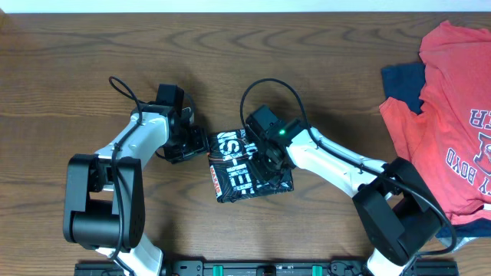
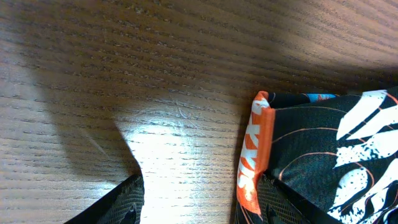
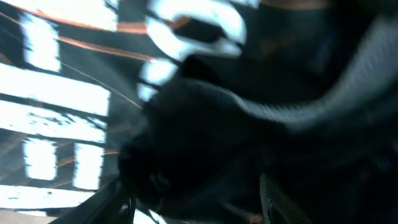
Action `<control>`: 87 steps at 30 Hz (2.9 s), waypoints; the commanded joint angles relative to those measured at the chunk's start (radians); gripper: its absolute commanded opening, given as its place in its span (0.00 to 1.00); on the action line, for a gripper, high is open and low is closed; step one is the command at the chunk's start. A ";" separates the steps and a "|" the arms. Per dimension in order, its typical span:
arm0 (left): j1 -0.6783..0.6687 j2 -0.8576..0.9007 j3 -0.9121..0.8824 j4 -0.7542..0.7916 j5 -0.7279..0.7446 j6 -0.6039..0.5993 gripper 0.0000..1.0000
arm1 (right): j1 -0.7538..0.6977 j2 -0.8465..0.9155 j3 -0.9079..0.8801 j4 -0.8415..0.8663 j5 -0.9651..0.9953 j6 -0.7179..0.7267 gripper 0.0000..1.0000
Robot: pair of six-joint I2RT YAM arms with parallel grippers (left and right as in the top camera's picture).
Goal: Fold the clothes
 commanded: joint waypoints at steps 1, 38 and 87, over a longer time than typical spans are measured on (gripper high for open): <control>0.000 0.036 -0.040 -0.008 -0.043 0.005 0.61 | -0.018 -0.013 0.000 -0.049 0.126 0.119 0.63; 0.000 0.036 -0.039 -0.007 -0.043 0.005 0.61 | -0.106 -0.224 0.000 -0.055 -0.027 -0.003 0.82; -0.007 -0.089 0.038 0.119 0.016 0.032 0.73 | -0.162 -0.238 0.020 -0.050 0.047 0.099 0.38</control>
